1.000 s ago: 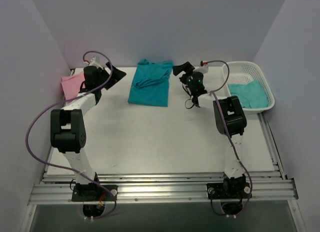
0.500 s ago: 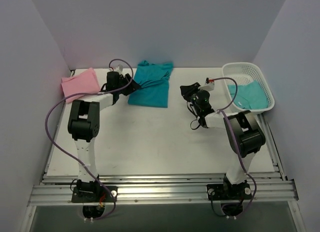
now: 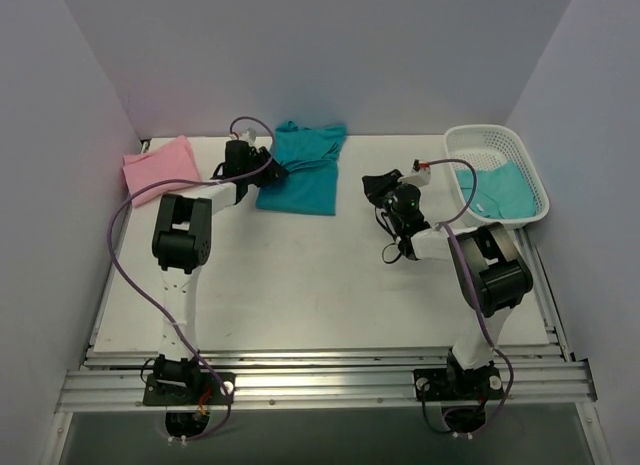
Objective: Fold and stack the t-shirts
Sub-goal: Fold the folded rectangular tshirt in 1/3 of the way
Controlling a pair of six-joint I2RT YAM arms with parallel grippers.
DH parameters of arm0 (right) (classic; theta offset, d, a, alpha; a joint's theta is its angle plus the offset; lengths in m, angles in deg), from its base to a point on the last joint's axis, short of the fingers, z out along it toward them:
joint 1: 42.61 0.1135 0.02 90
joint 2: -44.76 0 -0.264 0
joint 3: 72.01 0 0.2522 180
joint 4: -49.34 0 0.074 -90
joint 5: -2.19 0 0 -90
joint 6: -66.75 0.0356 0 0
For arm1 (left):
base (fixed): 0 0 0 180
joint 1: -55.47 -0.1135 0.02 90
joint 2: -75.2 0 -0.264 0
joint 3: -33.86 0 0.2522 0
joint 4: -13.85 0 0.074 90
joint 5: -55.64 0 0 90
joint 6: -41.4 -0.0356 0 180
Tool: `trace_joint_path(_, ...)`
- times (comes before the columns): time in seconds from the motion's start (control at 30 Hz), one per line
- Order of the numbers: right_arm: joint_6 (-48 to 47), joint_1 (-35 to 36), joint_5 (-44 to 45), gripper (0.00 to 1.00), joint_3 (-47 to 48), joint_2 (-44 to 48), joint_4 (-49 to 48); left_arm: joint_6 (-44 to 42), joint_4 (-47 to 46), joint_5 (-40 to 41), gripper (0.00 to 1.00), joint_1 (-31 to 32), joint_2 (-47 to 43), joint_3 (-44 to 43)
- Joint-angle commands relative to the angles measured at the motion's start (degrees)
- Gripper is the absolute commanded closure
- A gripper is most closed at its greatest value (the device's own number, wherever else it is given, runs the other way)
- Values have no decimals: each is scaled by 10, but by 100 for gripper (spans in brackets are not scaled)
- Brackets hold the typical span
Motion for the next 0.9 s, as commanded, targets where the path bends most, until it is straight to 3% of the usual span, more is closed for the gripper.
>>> trace_joint_path(0.0,-1,-1,8,92,-4,4,-36,-2,-14,-9,61,0,14,-41)
trace_joint_path(0.33,0,-19,-11,92,0,-33,-49,-30,63,37,57,-8,105,-197)
trace_joint_path(0.5,-4,-24,-34,92,-5,-38,-59,-33,108,44,53,-23,173,-360)
trace_joint_path(0.6,-8,-24,-51,92,-8,-35,-63,-36,119,67,37,-35,161,-374)
trace_joint_path(0.63,-9,-24,-57,91,-10,-34,-63,-44,103,80,26,-36,123,-355)
trace_joint_path(0.7,-12,-23,-65,86,-14,-28,-64,-59,43,128,16,-34,65,-290)
trace_joint_path(0.73,-12,-24,-73,83,-15,-26,-63,-67,19,142,13,-32,0,-207)
trace_joint_path(0.77,-11,-22,-77,65,-18,-23,-59,-69,-23,168,6,-31,-30,-164)
trace_joint_path(0.8,-9,-21,-82,56,-22,-22,-57,-68,-37,180,3,-31,-87,-87)
trace_joint_path(0.83,-6,-20,-86,37,-25,-19,-57,-62,-40,190,3,-31,-112,-56)
trace_joint_path(0.87,-4,-16,-87,29,-28,-16,-58,-57,-35,197,3,-34,-131,-29)
